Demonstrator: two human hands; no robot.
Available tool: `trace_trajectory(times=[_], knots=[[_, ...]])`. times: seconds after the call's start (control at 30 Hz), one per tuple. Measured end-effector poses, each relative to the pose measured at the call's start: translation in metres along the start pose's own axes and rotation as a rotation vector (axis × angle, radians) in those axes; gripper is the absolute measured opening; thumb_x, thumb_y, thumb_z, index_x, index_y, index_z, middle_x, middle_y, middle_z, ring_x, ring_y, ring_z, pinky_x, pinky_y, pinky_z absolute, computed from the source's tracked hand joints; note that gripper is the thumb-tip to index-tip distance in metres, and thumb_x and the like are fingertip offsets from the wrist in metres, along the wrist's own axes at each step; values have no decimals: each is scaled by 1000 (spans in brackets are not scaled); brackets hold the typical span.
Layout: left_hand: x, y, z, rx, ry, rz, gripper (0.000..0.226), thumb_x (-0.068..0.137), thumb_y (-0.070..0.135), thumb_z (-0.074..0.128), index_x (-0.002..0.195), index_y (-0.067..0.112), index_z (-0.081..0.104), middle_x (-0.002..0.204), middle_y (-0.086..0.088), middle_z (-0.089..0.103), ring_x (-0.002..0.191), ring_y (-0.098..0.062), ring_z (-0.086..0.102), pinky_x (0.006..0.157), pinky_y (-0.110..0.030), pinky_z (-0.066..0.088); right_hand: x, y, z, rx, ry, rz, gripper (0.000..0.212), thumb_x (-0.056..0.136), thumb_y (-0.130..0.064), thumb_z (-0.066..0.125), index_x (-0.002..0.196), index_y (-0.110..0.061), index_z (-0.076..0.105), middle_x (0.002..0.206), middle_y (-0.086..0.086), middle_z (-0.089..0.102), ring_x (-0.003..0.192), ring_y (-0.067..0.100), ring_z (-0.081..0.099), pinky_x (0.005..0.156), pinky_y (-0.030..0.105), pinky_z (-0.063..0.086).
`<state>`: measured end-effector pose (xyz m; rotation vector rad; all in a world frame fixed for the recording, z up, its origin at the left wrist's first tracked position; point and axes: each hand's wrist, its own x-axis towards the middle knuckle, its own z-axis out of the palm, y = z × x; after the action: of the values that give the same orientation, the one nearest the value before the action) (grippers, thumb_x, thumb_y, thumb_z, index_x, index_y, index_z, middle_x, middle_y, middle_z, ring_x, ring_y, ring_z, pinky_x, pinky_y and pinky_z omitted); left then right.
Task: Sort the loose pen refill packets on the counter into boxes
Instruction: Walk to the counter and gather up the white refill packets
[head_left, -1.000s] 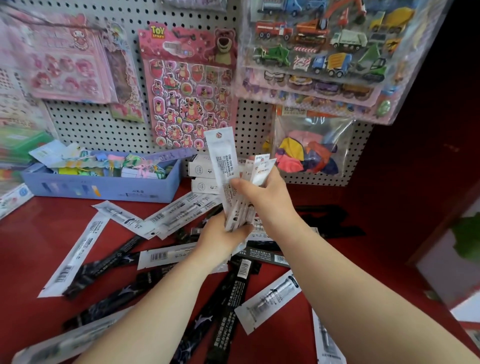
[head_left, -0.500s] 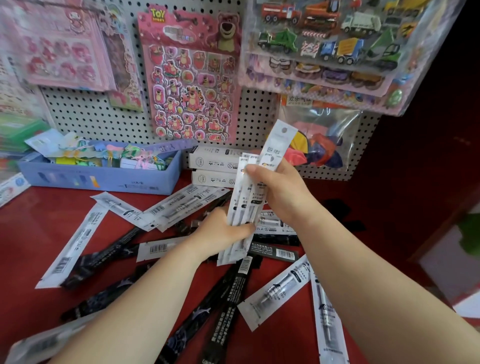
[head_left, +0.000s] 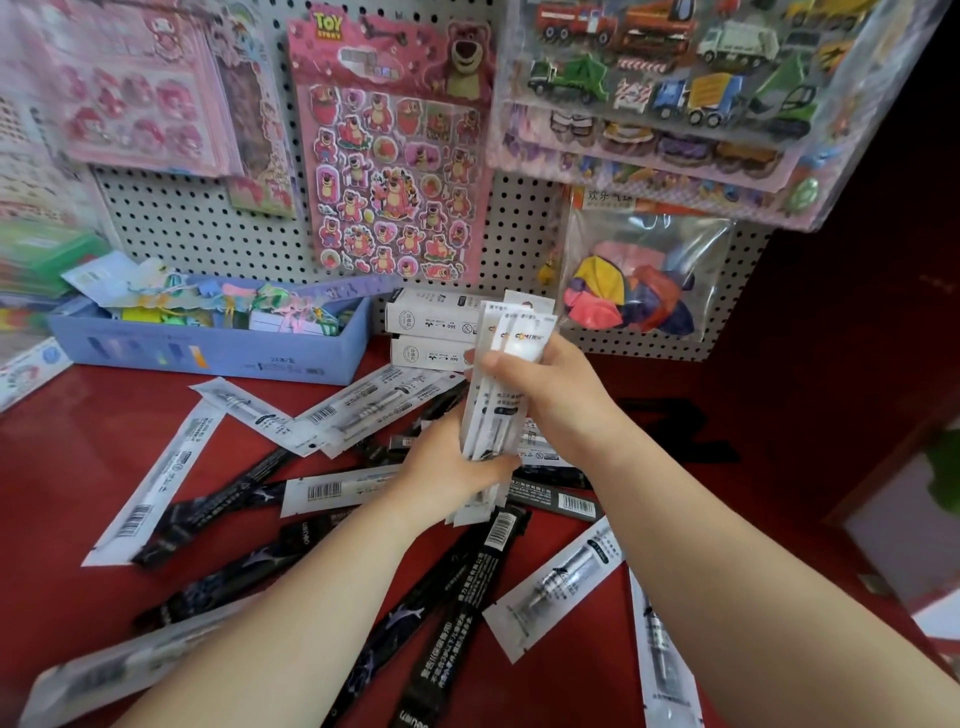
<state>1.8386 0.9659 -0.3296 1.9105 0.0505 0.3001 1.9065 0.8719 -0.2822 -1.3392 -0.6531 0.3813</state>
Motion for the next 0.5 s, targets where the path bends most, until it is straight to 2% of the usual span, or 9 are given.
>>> trace_trajectory(times=[0.13,0.27,0.3,0.4,0.5], knots=[[1,1,-1,-8,-55,-22,28,79,13,65,76,37,52,75,20,58,70,10,52,55,4,39,-1,-6,6,-18,101,-30,22,82,3,58,78,-19,59,68,-8,67,62,4,63,64,22,53],[-1,-2,-6,-110,-90,-46,26,81,12,62,80,37,55,74,21,60,60,15,58,56,2,42,1,-12,-8,131,235,-98,12,83,-1,58,83,-13,58,79,1,63,71,12,61,74,32,51],[-1,-3,-6,-112,-87,-47,26,82,11,61,81,36,55,76,22,59,60,16,57,57,2,42,1,-11,-13,153,209,-87,9,81,-6,60,87,-12,58,81,2,63,72,12,62,73,31,52],[0,-4,-1,-65,-83,-22,23,85,10,58,89,32,53,81,23,57,69,13,55,59,4,40,-5,-2,-16,128,33,2,20,73,-15,58,92,-12,61,85,1,67,77,10,66,72,27,57],[2,0,3,-46,-90,-17,19,86,13,57,91,31,53,82,23,55,77,12,50,60,7,38,-14,11,-11,99,-69,97,18,81,1,58,89,-15,62,78,-3,72,77,10,68,75,26,57]])
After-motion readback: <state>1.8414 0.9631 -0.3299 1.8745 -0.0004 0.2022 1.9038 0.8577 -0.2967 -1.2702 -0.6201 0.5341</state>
